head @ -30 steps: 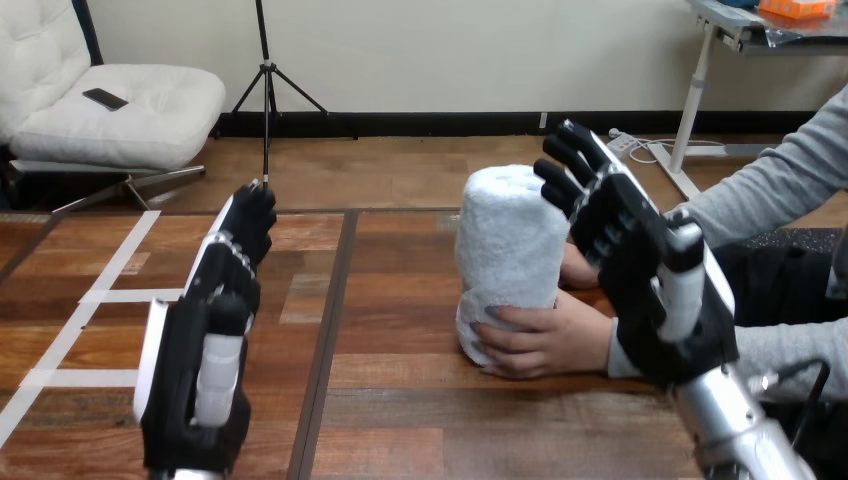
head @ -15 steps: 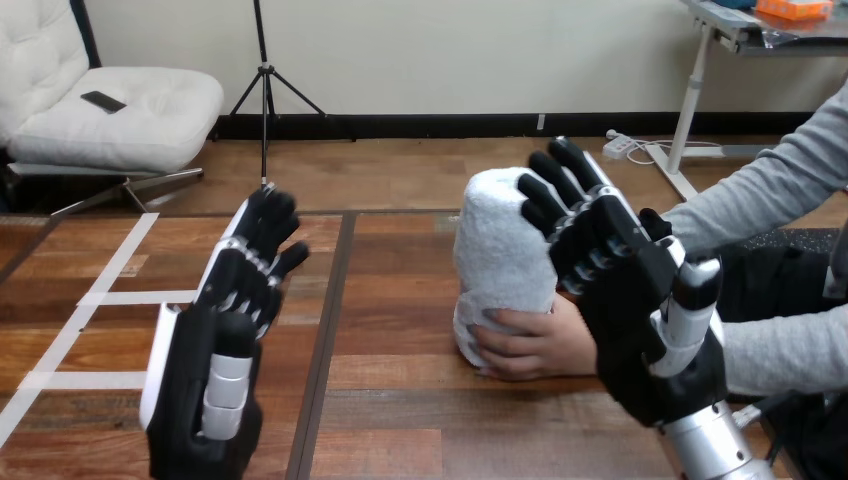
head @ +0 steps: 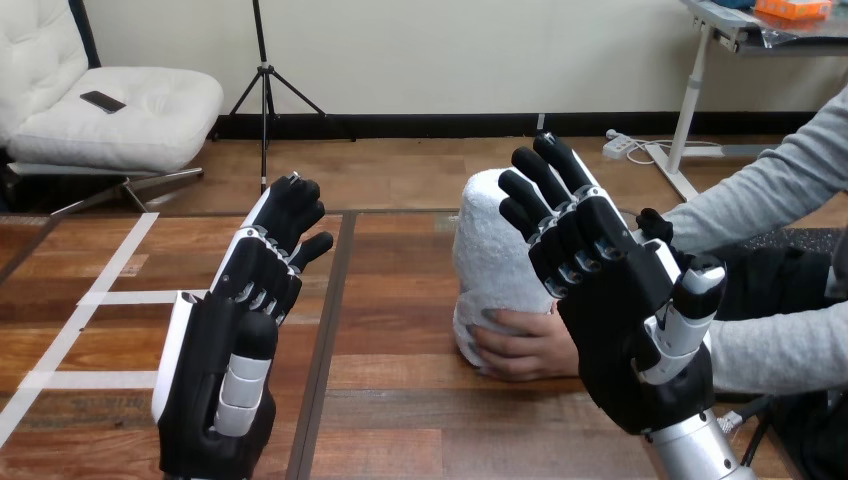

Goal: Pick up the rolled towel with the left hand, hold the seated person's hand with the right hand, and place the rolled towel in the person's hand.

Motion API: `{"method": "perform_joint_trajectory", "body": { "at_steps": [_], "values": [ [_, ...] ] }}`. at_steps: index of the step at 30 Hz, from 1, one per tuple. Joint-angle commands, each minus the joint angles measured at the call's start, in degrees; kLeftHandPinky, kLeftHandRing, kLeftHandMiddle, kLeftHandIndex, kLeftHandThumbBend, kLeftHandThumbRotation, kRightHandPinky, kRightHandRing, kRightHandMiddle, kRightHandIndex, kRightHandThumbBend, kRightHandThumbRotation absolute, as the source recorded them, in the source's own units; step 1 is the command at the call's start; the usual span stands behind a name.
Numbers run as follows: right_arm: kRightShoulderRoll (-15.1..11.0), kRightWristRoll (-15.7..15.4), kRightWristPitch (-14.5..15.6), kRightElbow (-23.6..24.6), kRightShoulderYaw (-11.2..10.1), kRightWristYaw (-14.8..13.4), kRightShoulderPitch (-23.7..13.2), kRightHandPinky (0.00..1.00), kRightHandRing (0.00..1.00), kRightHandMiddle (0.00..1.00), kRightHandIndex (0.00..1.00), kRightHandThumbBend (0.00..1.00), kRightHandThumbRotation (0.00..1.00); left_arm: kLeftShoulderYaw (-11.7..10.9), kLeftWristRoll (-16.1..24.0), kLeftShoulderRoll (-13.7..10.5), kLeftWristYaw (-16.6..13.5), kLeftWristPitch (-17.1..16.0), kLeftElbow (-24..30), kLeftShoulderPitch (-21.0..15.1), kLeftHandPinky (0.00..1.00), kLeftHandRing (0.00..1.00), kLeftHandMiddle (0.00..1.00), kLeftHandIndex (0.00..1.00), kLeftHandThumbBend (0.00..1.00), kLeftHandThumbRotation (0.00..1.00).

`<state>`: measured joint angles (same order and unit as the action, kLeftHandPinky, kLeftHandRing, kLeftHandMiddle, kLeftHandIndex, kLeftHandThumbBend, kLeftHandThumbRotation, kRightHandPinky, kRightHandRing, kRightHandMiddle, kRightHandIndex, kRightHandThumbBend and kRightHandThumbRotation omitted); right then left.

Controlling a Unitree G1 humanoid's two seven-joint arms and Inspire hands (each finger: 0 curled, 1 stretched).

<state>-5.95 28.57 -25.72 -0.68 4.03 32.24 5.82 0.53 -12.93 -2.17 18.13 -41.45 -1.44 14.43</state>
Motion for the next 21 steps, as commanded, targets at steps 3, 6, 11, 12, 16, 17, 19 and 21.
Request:
{"method": "perform_joint_trajectory", "body": {
  "at_steps": [3, 6, 11, 12, 16, 17, 19, 21],
  "values": [
    [1.23, 0.16, -1.05, 2.02, -0.94, 0.95, -0.71, 1.0, 0.97, 0.96, 0.95, 1.0, 1.0, 0.46, -0.41, 0.18, -0.25, 0.08, 3.07, -1.89, 0.88, 0.93, 0.91, 0.9, 0.9, 0.89],
    [1.35, -0.02, -1.06, 2.2, -0.99, 1.1, -0.5, 1.0, 0.97, 0.96, 0.95, 1.0, 1.0, 0.43, -0.49, 0.26, -0.37, -0.1, 2.88, -2.09, 0.87, 0.92, 0.91, 0.9, 0.89, 0.88],
    [1.47, 0.18, -0.82, 2.4, -1.22, 1.61, -0.45, 1.0, 0.97, 0.96, 0.95, 1.0, 1.0, 0.56, -0.98, 0.1, -0.09, -0.21, 2.64, -2.3, 0.85, 0.92, 0.91, 0.9, 0.88, 0.88],
    [1.48, 0.2, -0.79, 2.39, -1.29, 1.69, -0.46, 0.99, 0.97, 0.96, 0.95, 1.0, 1.0, 0.59, -0.96, 0.07, -0.09, -0.18, 2.69, -2.3, 0.85, 0.92, 0.91, 0.9, 0.88, 0.88],
    [1.53, 0.33, -0.5, 2.53, -1.51, 1.91, -0.43, 0.98, 0.96, 0.95, 0.94, 1.0, 1.0, 0.74, -1.22, -0.01, 0.04, 0.03, 2.94, -2.23, 0.85, 0.92, 0.91, 0.9, 0.88, 0.87],
    [1.54, 0.29, -0.44, 2.61, -1.57, 1.87, -0.39, 0.97, 0.96, 0.95, 0.94, 1.0, 1.0, 0.79, -1.38, -0.01, 0.13, -0.02, 2.93, -2.26, 0.85, 0.92, 0.91, 0.9, 0.88, 0.87],
    [1.56, 0.22, -0.4, 2.68, -1.63, 1.83, -0.34, 0.96, 0.96, 0.95, 0.94, 1.0, 1.0, 0.83, -1.55, 0.0, 0.23, -0.1, 2.89, -2.29, 0.85, 0.92, 0.91, 0.9, 0.87, 0.87],
    [1.52, 0.31, -0.33, 2.75, -1.68, 1.9, -0.27, 0.96, 0.96, 0.95, 0.94, 1.0, 1.0, 0.8, -1.42, 0.03, 0.11, -0.08, 2.99, -2.31, 0.86, 0.92, 0.91, 0.9, 0.87, 0.87]
  ]
}}
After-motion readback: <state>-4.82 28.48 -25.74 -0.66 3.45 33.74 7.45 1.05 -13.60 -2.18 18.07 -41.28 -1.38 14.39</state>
